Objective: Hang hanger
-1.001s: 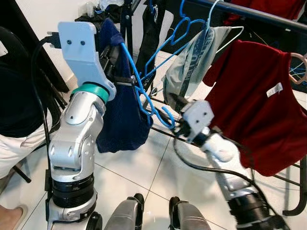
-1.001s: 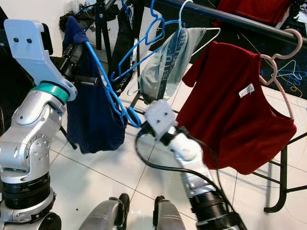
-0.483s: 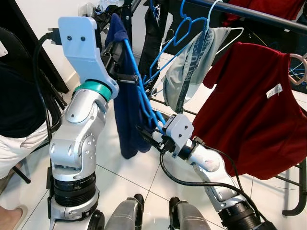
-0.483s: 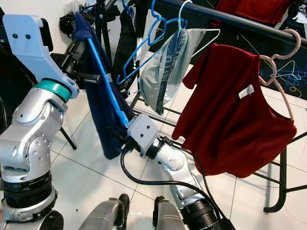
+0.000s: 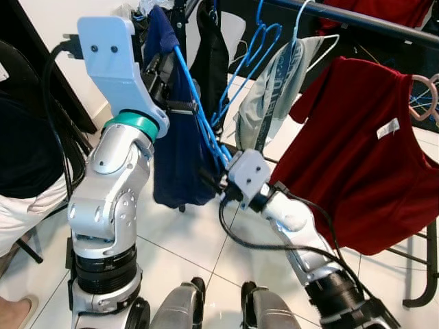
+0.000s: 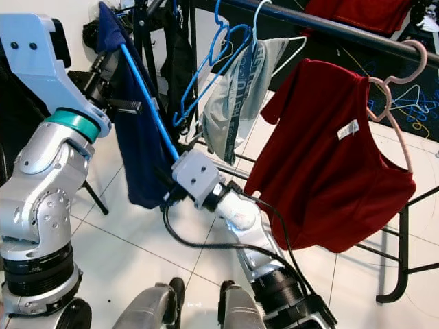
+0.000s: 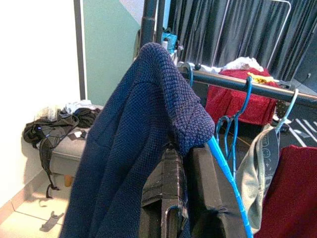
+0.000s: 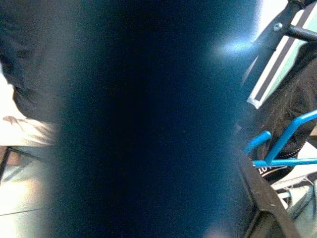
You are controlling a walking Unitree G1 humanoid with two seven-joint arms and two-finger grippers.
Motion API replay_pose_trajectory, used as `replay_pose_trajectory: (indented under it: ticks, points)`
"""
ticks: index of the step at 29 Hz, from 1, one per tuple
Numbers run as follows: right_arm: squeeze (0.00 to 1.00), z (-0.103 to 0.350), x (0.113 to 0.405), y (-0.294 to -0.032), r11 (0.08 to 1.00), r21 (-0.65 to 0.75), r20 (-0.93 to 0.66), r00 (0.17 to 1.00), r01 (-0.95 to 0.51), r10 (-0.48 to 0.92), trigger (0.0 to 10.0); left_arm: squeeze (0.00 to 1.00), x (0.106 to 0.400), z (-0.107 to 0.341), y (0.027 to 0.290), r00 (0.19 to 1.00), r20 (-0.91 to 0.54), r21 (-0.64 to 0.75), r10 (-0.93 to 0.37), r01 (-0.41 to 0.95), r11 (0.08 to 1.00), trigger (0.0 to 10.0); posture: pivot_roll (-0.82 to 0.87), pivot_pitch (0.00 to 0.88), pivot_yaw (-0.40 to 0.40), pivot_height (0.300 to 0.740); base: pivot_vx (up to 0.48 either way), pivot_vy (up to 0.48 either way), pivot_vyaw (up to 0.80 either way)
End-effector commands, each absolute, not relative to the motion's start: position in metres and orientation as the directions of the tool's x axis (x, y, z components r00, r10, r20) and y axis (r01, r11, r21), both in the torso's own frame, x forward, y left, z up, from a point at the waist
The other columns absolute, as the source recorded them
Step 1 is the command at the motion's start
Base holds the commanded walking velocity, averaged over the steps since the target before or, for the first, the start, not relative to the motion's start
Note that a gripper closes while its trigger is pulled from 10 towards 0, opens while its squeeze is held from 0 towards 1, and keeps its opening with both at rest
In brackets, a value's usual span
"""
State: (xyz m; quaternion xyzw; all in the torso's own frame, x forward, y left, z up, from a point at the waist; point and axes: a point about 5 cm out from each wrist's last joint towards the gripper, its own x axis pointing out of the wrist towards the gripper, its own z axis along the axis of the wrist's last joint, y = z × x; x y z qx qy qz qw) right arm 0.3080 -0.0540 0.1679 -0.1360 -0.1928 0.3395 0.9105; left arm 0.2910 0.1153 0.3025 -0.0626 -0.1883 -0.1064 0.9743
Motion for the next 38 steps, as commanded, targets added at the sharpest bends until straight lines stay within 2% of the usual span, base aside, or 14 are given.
replay_pose_trajectory:
  ticks: [1, 2, 21, 23, 25, 27, 29, 30, 31, 33, 34, 35, 37, 38]
  points:
    - [0.0, 0.173, 0.311, -0.053, 0.748, -0.38, 0.284, 0.701, -0.544, 0.654, 3.4, 0.0, 0.288, 0.306, 0.109, 0.892, 0.393, -0.077, -0.224, 0.275, 0.959, 10.0, -0.03, 0.137, 0.083, 0.74, 0.0, 0.0, 0.0]
    - [0.0, 0.176, 0.314, -0.052, 0.76, -0.371, 0.299, 0.706, -0.534, 0.642, 0.0, 0.0, 0.288, 0.306, 0.108, 0.892, 0.393, -0.076, -0.225, 0.275, 0.958, 10.0, -0.03, 0.138, 0.081, 0.74, 0.0, 0.0, 0.0]
    - [0.0, 0.202, 0.316, -0.07, 0.813, -0.391, 0.406, 0.712, -0.432, 0.574, 0.0, 0.0, 0.29, 0.297, 0.108, 0.908, 0.355, -0.053, -0.224, 0.259, 0.965, 10.0, -0.04, 0.147, 0.084, 0.74, 0.0, 0.0, 0.0]
    - [0.0, 0.213, 0.314, -0.076, 0.819, -0.418, 0.439, 0.702, -0.393, 0.561, 0.0, 0.0, 0.294, 0.287, 0.111, 0.926, 0.322, 0.019, -0.197, 0.202, 0.979, 10.0, -0.04, 0.147, 0.086, 0.74, 0.0, 0.0, 0.0]
    - [0.0, 0.213, 0.314, -0.076, 0.819, -0.418, 0.439, 0.702, -0.393, 0.561, 0.0, 0.0, 0.294, 0.287, 0.111, 0.926, 0.322, 0.019, -0.197, 0.202, 0.979, 10.0, -0.04, 0.147, 0.086, 0.74, 0.0, 0.0, 0.0]
    - [0.0, 0.228, 0.309, -0.086, 0.818, -0.448, 0.469, 0.684, -0.361, 0.559, 0.0, 0.0, 0.301, 0.271, 0.122, 0.955, 0.269, 0.094, -0.123, 0.101, 0.99, 10.0, -0.05, 0.147, 0.089, 0.74, 0.0, 0.0, 0.0]
    - [0.0, 0.228, 0.309, -0.086, 0.818, -0.448, 0.469, 0.684, -0.361, 0.559, 0.0, 0.0, 0.301, 0.271, 0.122, 0.955, 0.269, 0.094, -0.123, 0.101, 0.99, 10.0, -0.05, 0.147, 0.089, 0.74, 0.0, 0.0, 0.0]
    - [0.0, 0.235, 0.305, -0.092, 0.797, -0.467, 0.459, 0.665, -0.384, 0.589, 0.0, 0.0, 0.306, 0.264, 0.132, 0.966, 0.251, 0.114, -0.057, 0.029, 0.993, 10.0, -0.06, 0.145, 0.089, 0.74, 0.0, 0.0, 0.0]
    - [0.0, 0.235, 0.305, -0.092, 0.797, -0.467, 0.459, 0.665, -0.384, 0.589, 0.0, 0.0, 0.306, 0.264, 0.132, 0.966, 0.251, 0.114, -0.057, 0.029, 0.993, 10.0, -0.06, 0.145, 0.089, 0.74, 0.0, 0.0, 0.0]
    - [0.0, 0.229, 0.289, -0.098, 0.664, -0.54, 0.317, 0.606, -0.517, 0.73, 0.0, 0.0, 0.313, 0.264, 0.156, 0.959, 0.271, 0.128, 0.077, -0.115, 0.985, 10.0, -0.06, 0.145, 0.089, 0.74, 0.0, 0.0, 0.0]
    - [0.0, 0.229, 0.289, -0.098, 0.664, -0.54, 0.317, 0.606, -0.517, 0.73, 0.0, 0.0, 0.313, 0.264, 0.156, 0.959, 0.271, 0.128, 0.077, -0.115, 0.985, 10.0, -0.06, 0.145, 0.089, 0.74, 0.0, 0.0, 0.0]
    - [0.0, 0.225, 0.283, -0.099, 0.611, -0.557, 0.258, 0.582, -0.562, 0.771, 0.0, 0.0, 0.314, 0.265, 0.163, 0.953, 0.282, 0.123, 0.114, -0.154, 0.98, 10.0, -0.06, 0.145, 0.089, 0.74, 0.0, 0.0, 0.0]
    - [0.0, 0.219, 0.279, -0.103, 0.578, -0.541, 0.208, 0.569, -0.611, 0.796, 0.0, 0.0, 0.315, 0.267, 0.169, 0.946, 0.295, 0.136, 0.137, -0.183, 0.974, 10.0, -0.06, 0.139, 0.087, 0.74, 0.0, 0.0, 0.0]
    - [0.0, 0.217, 0.277, -0.108, 0.592, -0.498, 0.206, 0.577, -0.633, 0.79, 0.0, 0.0, 0.315, 0.265, 0.174, 0.942, 0.298, 0.156, 0.154, -0.207, 0.966, 10.0, -0.07, 0.137, 0.088, 0.74, 0.0, 0.0, 0.0]
